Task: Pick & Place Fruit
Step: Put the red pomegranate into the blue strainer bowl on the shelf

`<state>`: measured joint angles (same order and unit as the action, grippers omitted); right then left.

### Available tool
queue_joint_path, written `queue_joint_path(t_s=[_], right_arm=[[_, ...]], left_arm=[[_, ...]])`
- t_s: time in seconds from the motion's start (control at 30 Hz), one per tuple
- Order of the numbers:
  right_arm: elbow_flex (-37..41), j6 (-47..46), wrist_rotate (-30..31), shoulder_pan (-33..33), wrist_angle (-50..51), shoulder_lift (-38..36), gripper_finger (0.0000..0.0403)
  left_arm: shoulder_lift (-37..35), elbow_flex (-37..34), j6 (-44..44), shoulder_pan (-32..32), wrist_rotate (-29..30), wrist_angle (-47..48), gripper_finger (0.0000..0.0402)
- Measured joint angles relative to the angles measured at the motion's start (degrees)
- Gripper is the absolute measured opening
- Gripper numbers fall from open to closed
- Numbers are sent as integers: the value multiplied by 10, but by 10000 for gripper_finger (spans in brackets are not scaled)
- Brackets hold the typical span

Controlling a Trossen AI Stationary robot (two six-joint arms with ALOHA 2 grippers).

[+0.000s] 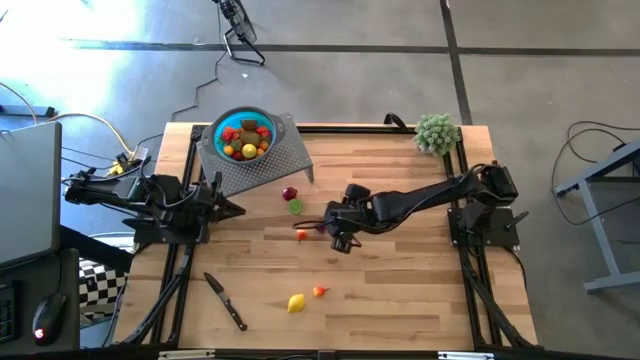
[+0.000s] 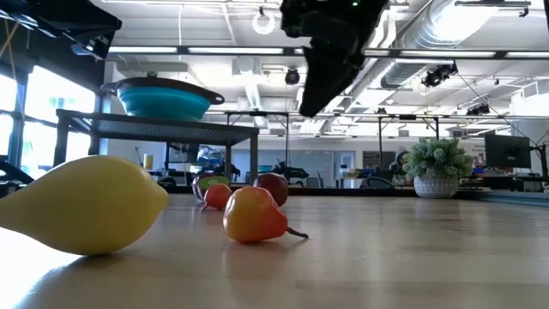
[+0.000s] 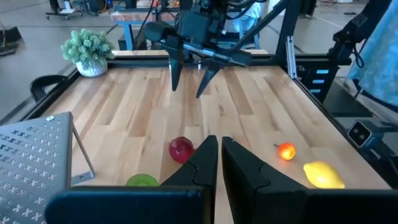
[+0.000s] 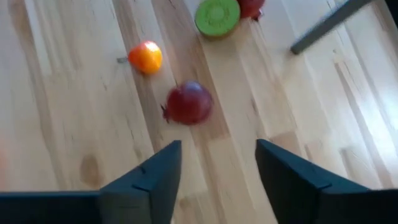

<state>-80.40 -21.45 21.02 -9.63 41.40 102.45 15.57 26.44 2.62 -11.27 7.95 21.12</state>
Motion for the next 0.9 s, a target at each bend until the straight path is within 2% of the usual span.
queue_joint_path(t_s=[0.1,0.3,0.37,0.57,0.67,0.8,0.9], right_arm=[[0,0,0,0,13,-13,157],[0,18,-1,-4,55,-32,36],[0,25,-2,-8,68,-32,11],[5,24,-1,-24,71,-32,3],[36,24,-2,-30,43,-55,3],[130,24,-8,-31,-88,-121,3],[215,39,-31,-31,-207,-180,3]], left_arm=[[0,0,-11,0,1,-2,19],[2,0,-9,0,2,-8,19],[8,0,-8,0,2,-14,19],[44,0,-8,0,2,-18,19],[73,0,-8,0,3,-18,19],[112,-1,-8,0,3,-25,19],[146,-1,-8,0,3,-72,19]])
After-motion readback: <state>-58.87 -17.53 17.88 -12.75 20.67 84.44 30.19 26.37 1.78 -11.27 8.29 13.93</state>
